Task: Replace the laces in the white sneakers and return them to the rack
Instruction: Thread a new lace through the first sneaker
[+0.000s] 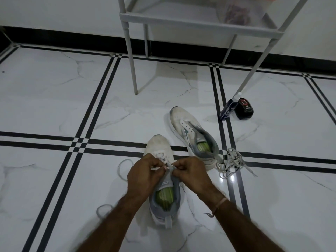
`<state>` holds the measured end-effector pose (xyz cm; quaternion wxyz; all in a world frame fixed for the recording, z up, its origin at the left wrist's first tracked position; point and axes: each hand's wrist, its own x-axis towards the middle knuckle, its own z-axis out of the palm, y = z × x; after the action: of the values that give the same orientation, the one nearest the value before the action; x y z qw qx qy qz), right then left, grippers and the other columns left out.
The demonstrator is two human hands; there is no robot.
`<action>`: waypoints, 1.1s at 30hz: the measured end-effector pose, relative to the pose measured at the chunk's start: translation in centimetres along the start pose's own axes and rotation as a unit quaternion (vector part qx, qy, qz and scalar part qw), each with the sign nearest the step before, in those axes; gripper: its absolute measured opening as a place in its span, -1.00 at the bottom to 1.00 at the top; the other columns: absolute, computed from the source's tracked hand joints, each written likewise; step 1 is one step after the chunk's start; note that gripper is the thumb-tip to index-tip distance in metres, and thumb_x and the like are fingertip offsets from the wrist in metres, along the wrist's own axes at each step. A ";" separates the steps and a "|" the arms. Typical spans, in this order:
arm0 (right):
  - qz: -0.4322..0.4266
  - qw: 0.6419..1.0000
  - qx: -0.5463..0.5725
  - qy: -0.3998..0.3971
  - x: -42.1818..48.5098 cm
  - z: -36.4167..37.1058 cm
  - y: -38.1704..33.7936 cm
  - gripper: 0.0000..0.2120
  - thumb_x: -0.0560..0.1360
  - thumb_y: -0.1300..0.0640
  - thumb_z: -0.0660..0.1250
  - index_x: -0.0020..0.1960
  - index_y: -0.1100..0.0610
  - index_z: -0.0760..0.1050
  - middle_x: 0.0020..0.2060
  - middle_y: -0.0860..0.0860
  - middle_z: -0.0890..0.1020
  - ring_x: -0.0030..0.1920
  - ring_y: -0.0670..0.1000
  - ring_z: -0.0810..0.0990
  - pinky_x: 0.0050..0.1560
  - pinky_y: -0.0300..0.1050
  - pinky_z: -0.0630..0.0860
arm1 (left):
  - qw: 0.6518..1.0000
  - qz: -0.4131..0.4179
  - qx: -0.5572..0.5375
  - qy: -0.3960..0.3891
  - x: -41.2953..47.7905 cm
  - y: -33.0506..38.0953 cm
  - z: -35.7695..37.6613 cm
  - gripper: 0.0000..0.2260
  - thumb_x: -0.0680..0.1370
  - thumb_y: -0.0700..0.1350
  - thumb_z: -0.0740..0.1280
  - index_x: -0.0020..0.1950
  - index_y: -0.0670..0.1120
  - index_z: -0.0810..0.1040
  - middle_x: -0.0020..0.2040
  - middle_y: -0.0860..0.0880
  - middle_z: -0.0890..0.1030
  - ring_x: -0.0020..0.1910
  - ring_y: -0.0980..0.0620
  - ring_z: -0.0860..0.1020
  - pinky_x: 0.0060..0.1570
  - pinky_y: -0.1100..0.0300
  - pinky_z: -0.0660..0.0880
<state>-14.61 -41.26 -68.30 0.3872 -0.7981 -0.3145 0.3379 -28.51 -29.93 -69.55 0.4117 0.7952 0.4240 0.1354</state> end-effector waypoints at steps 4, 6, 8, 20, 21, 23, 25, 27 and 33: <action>0.013 1.000 0.019 0.011 0.2 0.4 0.4 -0.86 0.39 0.20 0.49 -0.06 0.12 0.76 -0.28 -0.04 0.74 -0.23 -0.06 0.72 -0.11 -0.03 0.70 | 0.998 0.007 -0.043 0.043 -1.0 -0.1 0.7 -0.90 0.49 0.00 0.51 -0.08 0.10 0.61 -0.11 0.20 0.60 -0.08 0.20 0.57 -0.09 0.28 0.47; 0.013 1.000 0.019 0.017 0.2 0.6 0.5 -0.84 0.38 0.17 0.50 -0.05 0.13 0.76 -0.26 -0.03 0.74 -0.24 -0.08 0.72 -0.15 -0.12 0.66 | 0.997 0.005 -0.062 0.056 -1.2 -0.3 1.0 -0.93 0.49 -0.04 0.51 -0.09 0.07 0.64 -0.11 0.20 0.61 -0.07 0.21 0.58 -0.10 0.29 0.47; 0.006 1.000 0.007 0.023 0.3 0.8 0.7 -0.81 0.36 0.13 0.49 -0.04 0.11 0.76 -0.27 -0.05 0.74 -0.24 -0.12 0.71 -0.18 -0.23 0.61 | 0.995 -0.008 -0.077 0.059 -1.1 -0.3 1.3 -0.94 0.49 -0.05 0.51 -0.09 0.04 0.66 -0.11 0.19 0.62 -0.07 0.20 0.59 -0.08 0.26 0.50; -0.067 0.996 -0.052 0.038 -0.4 1.2 -0.5 -0.89 0.48 0.19 0.45 -0.22 0.12 0.69 -0.46 -0.18 0.61 -0.38 -0.15 0.59 -0.25 -0.22 0.54 | 0.995 -0.015 -0.082 0.053 -1.4 -0.2 2.1 -0.94 0.51 -0.02 0.49 -0.11 0.06 0.64 -0.11 0.17 0.62 -0.07 0.17 0.59 -0.02 0.18 0.56; -0.061 0.998 -0.024 0.021 -0.6 1.1 -0.5 -0.86 0.54 0.14 0.42 -0.17 0.14 0.69 -0.38 -0.10 0.67 -0.32 -0.09 0.65 -0.20 -0.13 0.62 | 0.995 -0.011 -0.075 0.056 -1.4 -0.4 2.0 -0.94 0.52 -0.01 0.48 -0.10 0.06 0.63 -0.11 0.17 0.61 -0.07 0.17 0.59 -0.02 0.18 0.56; -0.002 0.995 0.099 -0.025 -0.8 0.3 -0.8 -0.77 0.62 0.07 0.37 -0.07 0.20 0.69 -0.24 0.10 0.72 -0.20 0.11 0.72 -0.11 0.02 0.70 | 0.995 -0.003 -0.079 0.053 -1.2 -0.7 1.8 -0.95 0.54 -0.01 0.46 -0.08 0.04 0.64 -0.10 0.16 0.62 -0.06 0.17 0.60 -0.01 0.15 0.57; 0.060 0.978 0.193 -0.045 -0.7 -0.4 -0.7 -0.84 0.61 0.11 0.39 -0.01 0.21 0.67 -0.21 0.13 0.70 -0.22 0.08 0.70 -0.18 -0.04 0.65 | 0.997 0.023 -0.060 0.034 -1.0 -1.1 1.7 -0.97 0.55 -0.03 0.45 -0.08 0.06 0.63 -0.10 0.16 0.61 -0.05 0.14 0.59 -0.02 0.10 0.57; 0.094 0.971 0.217 -0.045 -0.8 -0.2 -0.5 -0.90 0.56 0.16 0.45 -0.06 0.20 0.65 -0.26 0.04 0.66 -0.27 -0.03 0.62 -0.29 -0.14 0.55 | 0.999 0.041 -0.024 0.014 -0.8 -1.2 1.8 -0.95 0.55 -0.03 0.44 -0.10 0.10 0.60 -0.12 0.17 0.58 -0.05 0.09 0.56 -0.04 0.04 0.56; 0.112 0.882 0.452 0.069 0.7 -2.2 -3.2 -0.82 0.67 0.25 0.21 -0.10 0.19 0.49 -0.27 0.07 0.67 -0.29 -0.06 0.65 -0.21 -0.15 0.55 | 0.997 0.044 0.022 -0.061 -0.1 -1.5 0.5 -0.89 0.50 0.13 0.43 -0.10 0.13 0.61 -0.07 0.13 0.55 0.03 0.03 0.47 0.01 0.06 0.49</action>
<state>-13.22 -40.02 -64.82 0.6867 -0.5873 -0.0087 0.4283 -29.12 -29.83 -71.07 0.4129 0.8286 0.3657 0.0957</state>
